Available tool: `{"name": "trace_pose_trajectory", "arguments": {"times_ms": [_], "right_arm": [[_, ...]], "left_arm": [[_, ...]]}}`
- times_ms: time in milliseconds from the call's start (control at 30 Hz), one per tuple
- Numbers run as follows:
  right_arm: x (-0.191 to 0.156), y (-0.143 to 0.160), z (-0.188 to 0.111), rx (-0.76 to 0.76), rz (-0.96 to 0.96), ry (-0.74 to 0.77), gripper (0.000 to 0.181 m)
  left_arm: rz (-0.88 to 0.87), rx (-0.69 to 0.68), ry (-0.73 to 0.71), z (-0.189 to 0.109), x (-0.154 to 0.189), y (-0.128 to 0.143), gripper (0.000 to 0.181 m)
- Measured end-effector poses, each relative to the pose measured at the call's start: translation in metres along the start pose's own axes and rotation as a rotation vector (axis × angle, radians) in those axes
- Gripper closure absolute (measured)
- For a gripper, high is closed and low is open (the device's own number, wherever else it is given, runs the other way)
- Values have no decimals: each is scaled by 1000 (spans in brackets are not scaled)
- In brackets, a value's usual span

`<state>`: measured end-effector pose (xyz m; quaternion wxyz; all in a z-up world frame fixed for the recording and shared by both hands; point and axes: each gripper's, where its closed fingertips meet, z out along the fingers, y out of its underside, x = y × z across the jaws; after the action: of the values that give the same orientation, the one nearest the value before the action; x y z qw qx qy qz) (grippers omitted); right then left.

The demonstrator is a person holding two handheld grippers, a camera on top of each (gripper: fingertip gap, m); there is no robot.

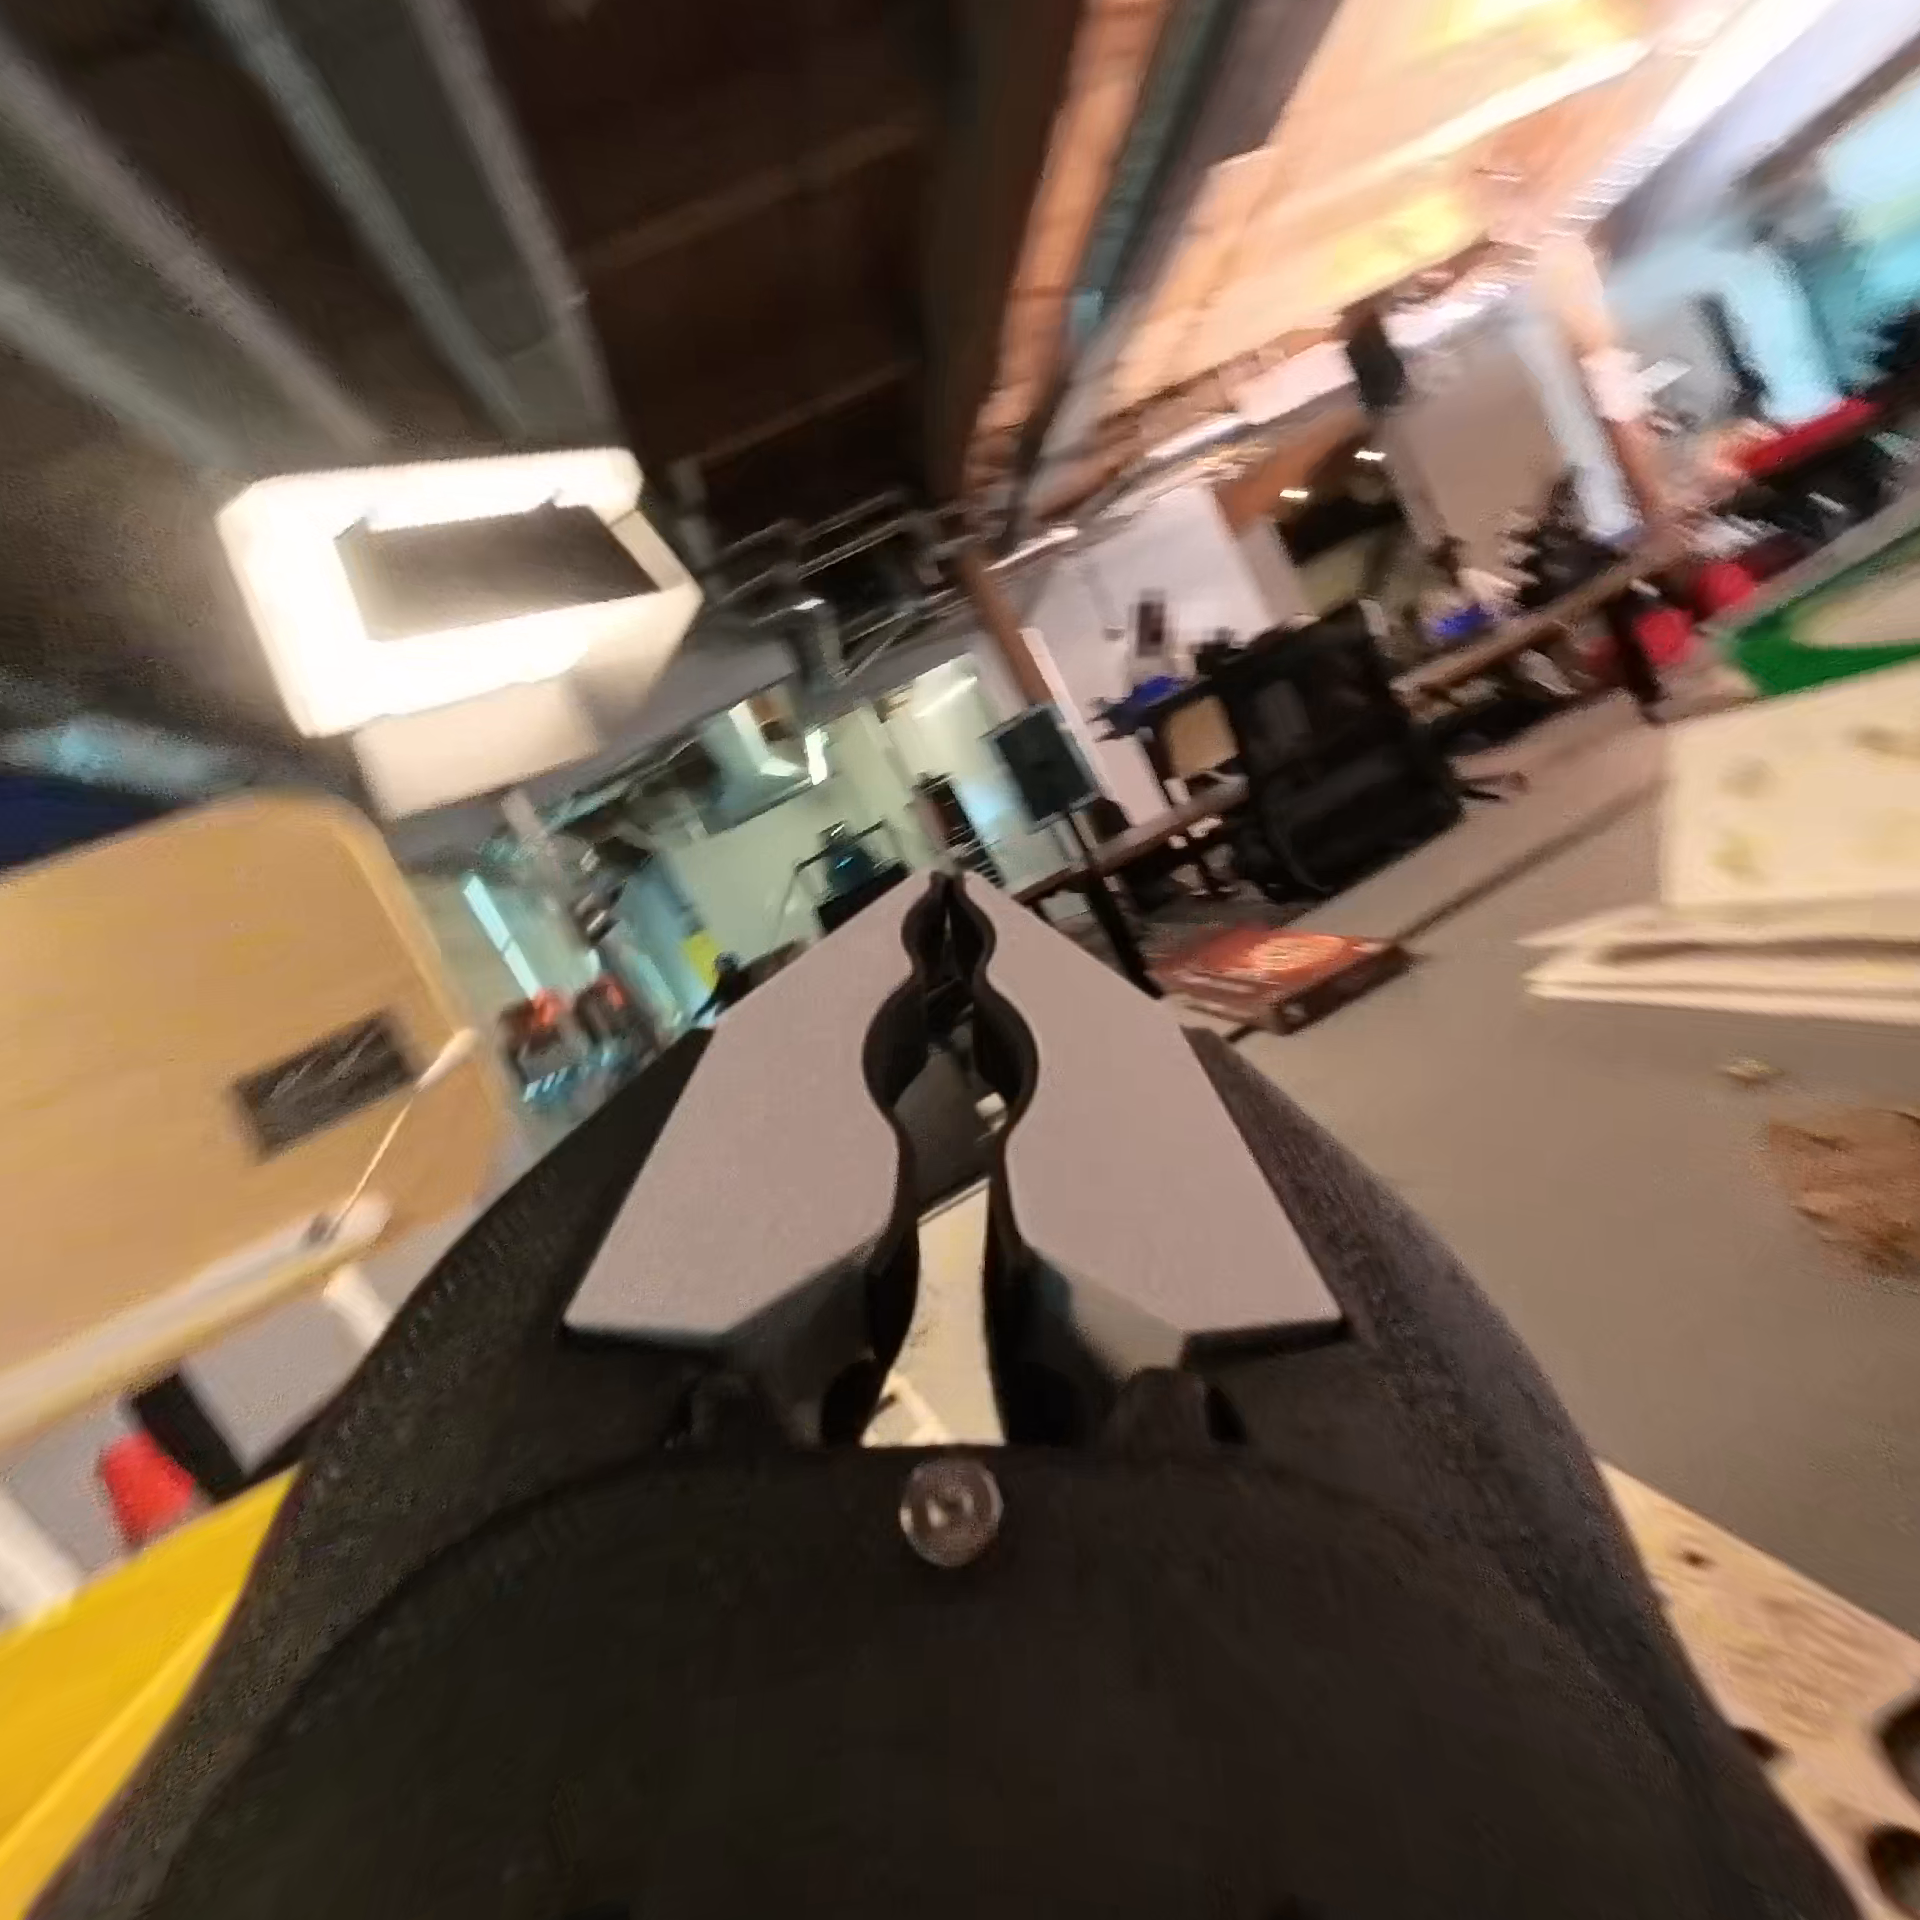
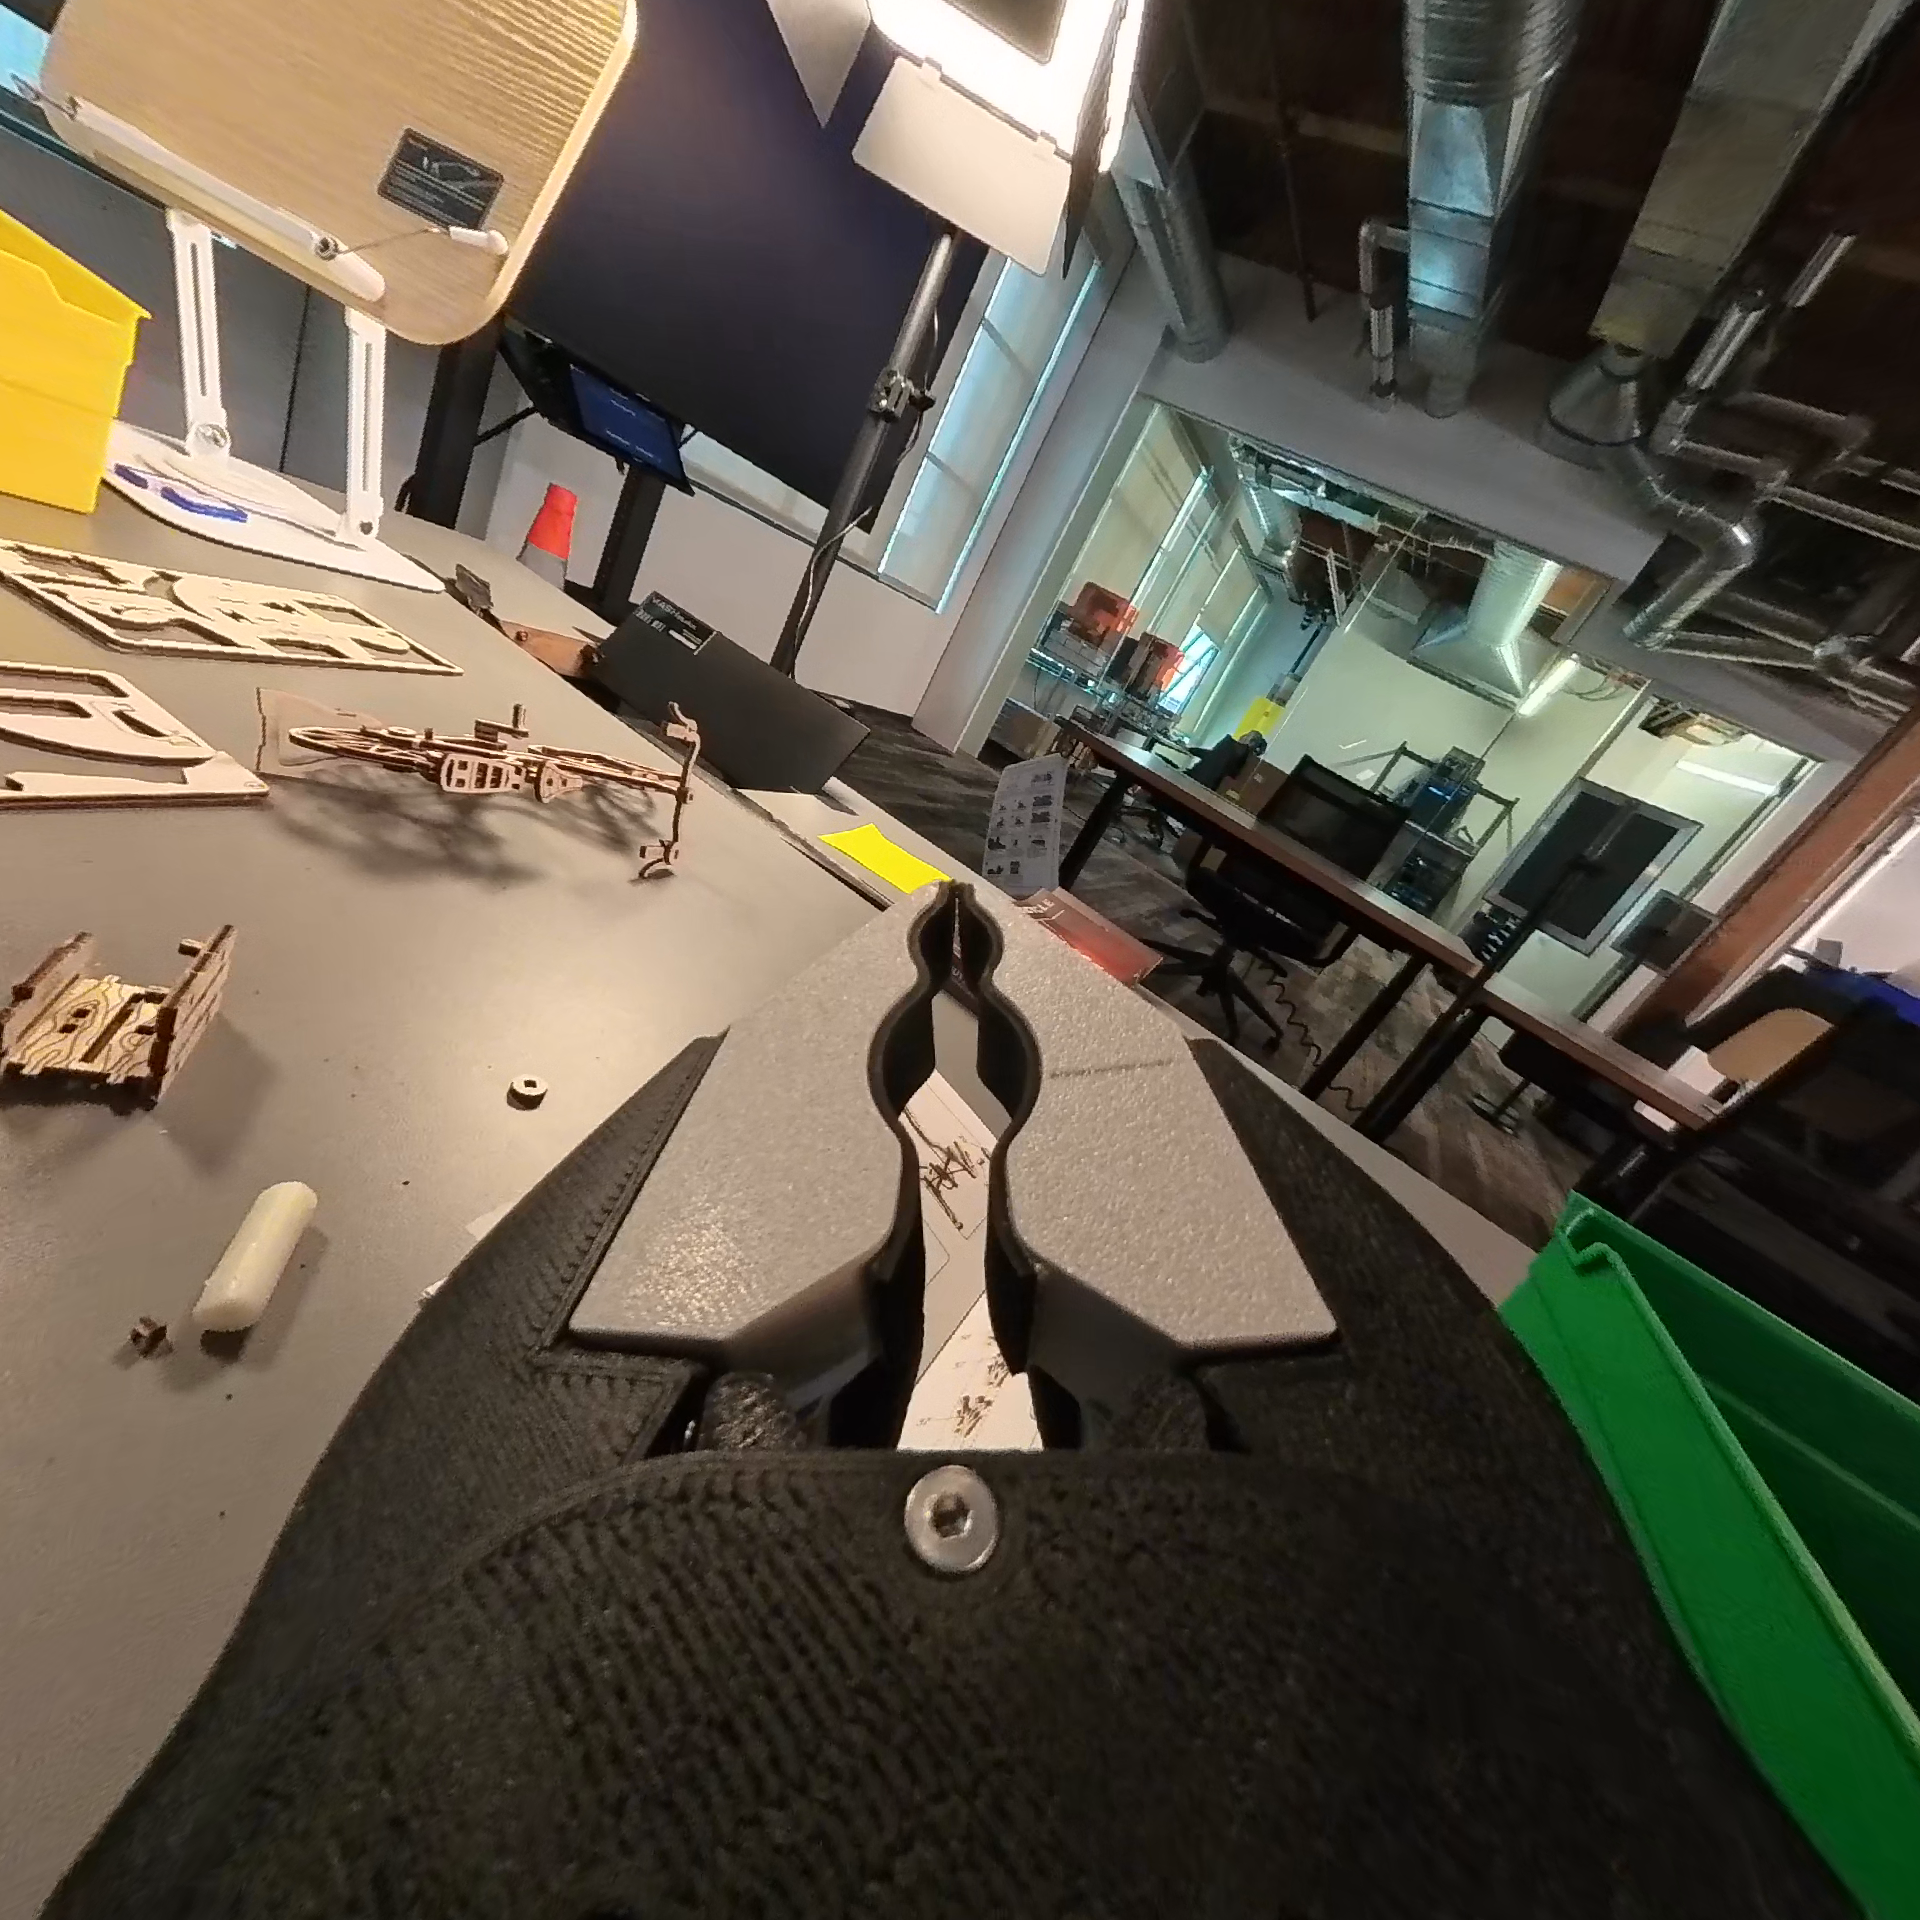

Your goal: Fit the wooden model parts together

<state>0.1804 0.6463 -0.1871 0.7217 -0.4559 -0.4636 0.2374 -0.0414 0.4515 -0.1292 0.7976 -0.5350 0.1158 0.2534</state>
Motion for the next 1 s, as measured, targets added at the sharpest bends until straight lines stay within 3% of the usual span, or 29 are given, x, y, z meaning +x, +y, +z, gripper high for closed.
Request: {"name": "trace_pose_trajectory", "arguments": {"times_ms": [67, 133, 200, 300, 567, 1000], "right_arm": [[0, 0, 0, -1, -2, -2, 181], [-1, 1, 0, -4, -1, -3, 181], [-1, 0, 0, -1, -1, -2, 181], [-1, 0, 0, -2, 0, -6, 181], [-3, 2, 1, -8, 3, -17, 181], [-2, 3, 1, -9, 10, -15, 181]], "left_arm": [[-61, -37, -110, -11, -42, 18, 181], [3, -107, -149, -19, -61, 42, 181], [62, -198, -161, -22, -65, 69, 181], [-8, -260, -81, -15, -50, 91, 181], [75, -247, -43, -12, -40, 87, 181], [68, -241, -29, -10, -36, 86, 181]]}}
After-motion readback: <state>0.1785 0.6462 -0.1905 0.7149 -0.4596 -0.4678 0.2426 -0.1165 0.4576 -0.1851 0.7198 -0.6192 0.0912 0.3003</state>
